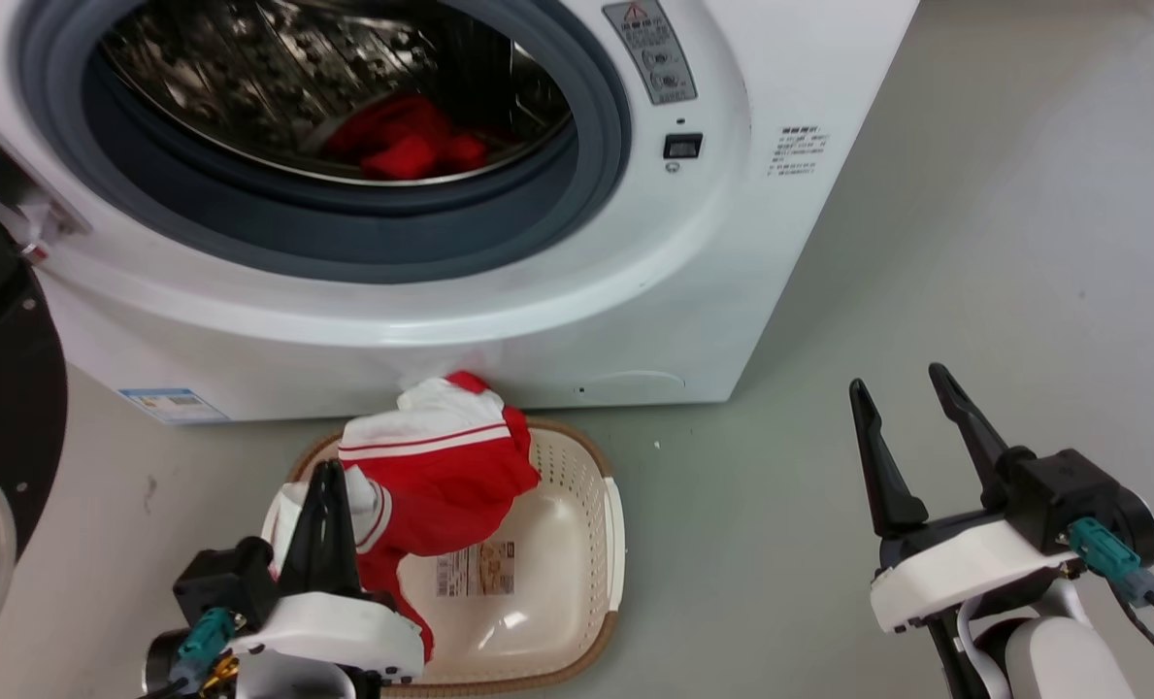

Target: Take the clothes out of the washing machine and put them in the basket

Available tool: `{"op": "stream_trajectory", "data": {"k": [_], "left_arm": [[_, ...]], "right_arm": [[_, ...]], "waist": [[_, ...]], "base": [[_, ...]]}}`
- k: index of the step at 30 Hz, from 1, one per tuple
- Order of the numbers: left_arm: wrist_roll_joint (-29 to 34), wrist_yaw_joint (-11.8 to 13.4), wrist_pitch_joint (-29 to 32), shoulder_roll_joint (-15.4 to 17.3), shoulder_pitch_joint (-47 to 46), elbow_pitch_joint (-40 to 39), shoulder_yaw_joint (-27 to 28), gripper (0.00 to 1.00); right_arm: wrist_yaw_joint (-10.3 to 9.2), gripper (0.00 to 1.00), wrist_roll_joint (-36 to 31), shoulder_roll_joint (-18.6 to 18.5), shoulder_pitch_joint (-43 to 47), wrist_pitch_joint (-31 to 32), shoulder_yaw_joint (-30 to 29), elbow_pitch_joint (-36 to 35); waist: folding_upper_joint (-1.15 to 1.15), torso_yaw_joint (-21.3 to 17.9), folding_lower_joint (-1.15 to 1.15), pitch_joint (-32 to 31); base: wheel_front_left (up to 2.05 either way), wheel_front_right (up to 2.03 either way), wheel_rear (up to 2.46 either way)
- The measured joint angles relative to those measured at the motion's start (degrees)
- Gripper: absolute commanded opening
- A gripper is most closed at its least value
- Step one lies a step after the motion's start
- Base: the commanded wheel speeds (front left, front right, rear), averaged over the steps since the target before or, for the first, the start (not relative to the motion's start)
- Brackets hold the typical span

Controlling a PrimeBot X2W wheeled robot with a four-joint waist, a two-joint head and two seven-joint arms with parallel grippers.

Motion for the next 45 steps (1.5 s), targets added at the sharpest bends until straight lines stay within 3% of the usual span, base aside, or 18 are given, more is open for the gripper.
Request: {"op": "stream_trajectory", "data": {"k": [15,29,39,40,41,42,45], "left_arm": [[-0.5,-1.8,-6.3,0.2,-18.7,33.2,2.8,0.0],[3.4,-1.6,-6.4,5.2,-34.6,48.9,9.2,0.0],[2.3,-1.3,-6.4,7.2,-38.4,60.5,11.6,0.0],[2.2,-1.3,-6.4,7.2,-38.9,61.2,11.8,0.29],[2.2,-1.3,-6.4,7.3,-39.2,61.3,12.0,0.74],[2.2,-1.2,-6.4,7.3,-39.4,61.4,12.0,1.0],[2.1,-1.3,-6.4,6.8,-39.2,61.2,12.5,1.0]], "right_arm": [[0.0,1.0,0.6,-0.4,-7.4,-2.1,1.6,0.0],[0.0,1.0,4.4,-1.4,-15.1,-6.3,5.1,3.4],[0.0,1.0,6.0,-1.3,-17.5,-8.0,6.6,6.6],[0.0,1.0,6.1,-1.3,-17.5,-8.0,6.7,6.9],[0.0,1.0,6.1,-1.3,-17.6,-8.1,6.7,7.1],[0.0,1.0,6.1,-1.3,-17.7,-8.1,6.6,7.3],[0.0,1.0,6.0,-1.3,-18.1,-8.2,6.5,8.1]], "waist": [[0.0,-3.6,0.01,13.8],[0.0,-10.6,0.01,29.2],[0.0,-14.6,0.01,34.1],[0.0,-14.7,0.01,34.2],[0.0,-14.6,0.01,34.1],[0.0,-14.5,0.01,33.9],[0.0,-14.1,0.01,32.6]], "base": [[0.0,0.0,0.0],[0.0,0.0,0.0],[0.0,0.0,0.0],[0.0,0.0,0.0],[0.0,0.0,0.0],[0.0,0.0,0.0],[0.0,0.0,0.0]]}}
